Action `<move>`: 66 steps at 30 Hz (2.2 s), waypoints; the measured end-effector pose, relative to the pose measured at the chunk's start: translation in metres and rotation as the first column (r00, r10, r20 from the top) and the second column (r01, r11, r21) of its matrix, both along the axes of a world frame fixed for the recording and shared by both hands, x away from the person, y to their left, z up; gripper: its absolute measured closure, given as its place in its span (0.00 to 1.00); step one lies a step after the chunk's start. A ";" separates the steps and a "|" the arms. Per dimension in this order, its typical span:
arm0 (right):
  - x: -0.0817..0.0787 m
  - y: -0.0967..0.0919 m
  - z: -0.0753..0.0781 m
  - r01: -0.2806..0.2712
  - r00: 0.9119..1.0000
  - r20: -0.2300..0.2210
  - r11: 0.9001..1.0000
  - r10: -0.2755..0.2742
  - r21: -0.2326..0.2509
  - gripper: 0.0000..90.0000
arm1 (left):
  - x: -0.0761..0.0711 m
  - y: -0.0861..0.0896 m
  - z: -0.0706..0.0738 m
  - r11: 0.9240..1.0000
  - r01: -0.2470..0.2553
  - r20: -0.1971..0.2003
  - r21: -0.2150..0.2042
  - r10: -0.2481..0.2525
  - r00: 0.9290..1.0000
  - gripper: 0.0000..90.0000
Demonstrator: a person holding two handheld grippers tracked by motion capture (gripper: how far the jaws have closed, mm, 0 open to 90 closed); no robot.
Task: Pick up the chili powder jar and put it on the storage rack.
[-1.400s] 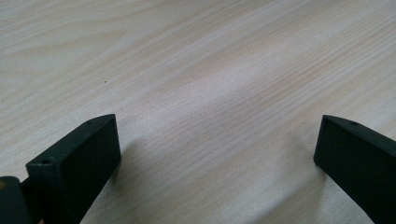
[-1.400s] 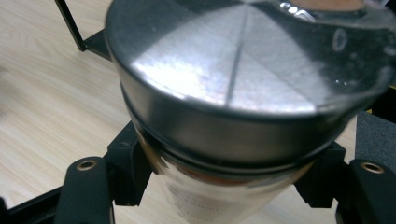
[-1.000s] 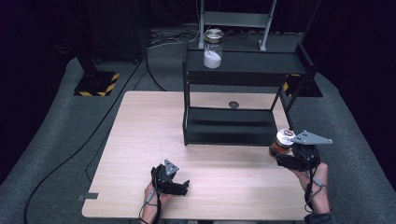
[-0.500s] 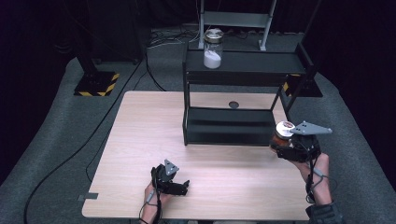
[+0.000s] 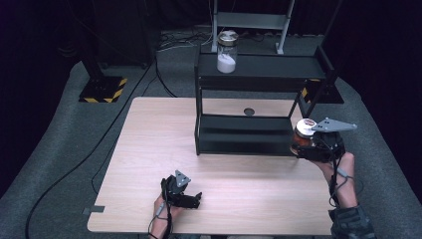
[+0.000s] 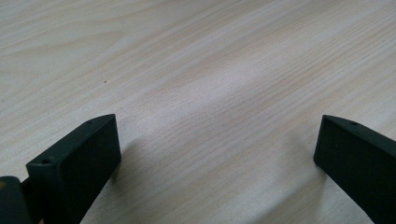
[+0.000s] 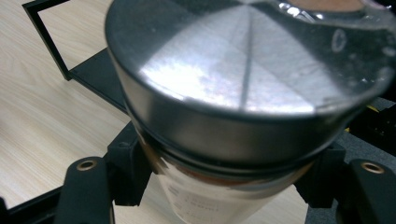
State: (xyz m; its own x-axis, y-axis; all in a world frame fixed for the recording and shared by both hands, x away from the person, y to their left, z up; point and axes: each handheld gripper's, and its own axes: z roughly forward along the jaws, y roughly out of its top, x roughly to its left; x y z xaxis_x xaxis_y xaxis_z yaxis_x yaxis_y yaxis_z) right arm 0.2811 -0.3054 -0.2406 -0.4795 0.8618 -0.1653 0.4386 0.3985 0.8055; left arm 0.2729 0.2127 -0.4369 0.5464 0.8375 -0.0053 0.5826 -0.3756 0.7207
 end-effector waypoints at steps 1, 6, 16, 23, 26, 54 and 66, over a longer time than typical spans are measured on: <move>0.001 0.000 0.001 -0.001 1.000 0.002 1.000 0.001 0.000 0.34 | 0.000 0.000 0.000 1.000 0.000 0.000 0.000 0.000 1.000 0.00; 0.005 0.000 0.009 0.000 1.000 0.004 1.000 0.000 -0.007 0.34 | 0.000 0.000 0.000 1.000 0.000 0.000 0.000 0.000 1.000 0.00; 0.013 0.001 0.022 0.003 1.000 -0.004 1.000 -0.003 -0.024 0.34 | 0.000 0.000 0.000 1.000 0.000 0.000 0.000 0.000 1.000 0.00; 0.018 0.003 0.032 0.004 1.000 -0.011 0.999 -0.004 -0.037 0.34 | 0.000 0.000 0.000 1.000 0.000 0.000 0.000 0.000 1.000 0.00; 0.021 0.004 0.036 0.002 1.000 -0.016 0.999 -0.003 -0.044 0.34 | 0.000 0.000 0.000 1.000 0.000 0.000 0.000 0.000 1.000 0.00; 0.048 0.009 0.065 0.007 0.999 -0.034 0.996 -0.010 -0.087 0.34 | 0.000 0.000 0.000 1.000 0.000 0.000 -0.001 0.000 1.000 0.00; 0.058 0.014 0.077 0.008 0.999 -0.034 0.995 -0.011 -0.098 0.34 | 0.000 0.000 0.000 1.000 0.000 0.000 -0.001 0.000 1.000 0.00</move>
